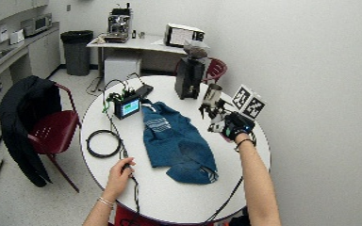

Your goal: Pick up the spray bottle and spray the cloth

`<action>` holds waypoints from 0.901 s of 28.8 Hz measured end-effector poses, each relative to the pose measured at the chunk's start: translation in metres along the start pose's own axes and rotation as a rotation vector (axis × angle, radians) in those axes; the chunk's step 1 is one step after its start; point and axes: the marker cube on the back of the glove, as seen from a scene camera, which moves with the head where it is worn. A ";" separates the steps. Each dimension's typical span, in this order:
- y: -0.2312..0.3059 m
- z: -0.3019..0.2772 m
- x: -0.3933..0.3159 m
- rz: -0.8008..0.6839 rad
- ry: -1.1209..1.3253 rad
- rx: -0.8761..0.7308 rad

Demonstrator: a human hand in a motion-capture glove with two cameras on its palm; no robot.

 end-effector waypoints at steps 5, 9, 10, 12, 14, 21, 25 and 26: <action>0.008 0.018 0.029 0.041 -0.009 -0.042; 0.020 -0.019 0.018 -0.040 -0.161 0.069; 0.023 -0.027 0.009 -0.079 -0.221 0.096; 0.028 -0.038 -0.014 -0.172 -0.360 0.142; 0.031 -0.040 -0.038 -0.263 -0.492 0.168; 0.017 0.004 -0.087 -0.424 -0.675 0.144; 0.007 0.056 -0.098 -0.439 -0.723 0.089; 0.005 0.069 -0.101 -0.441 -0.736 0.077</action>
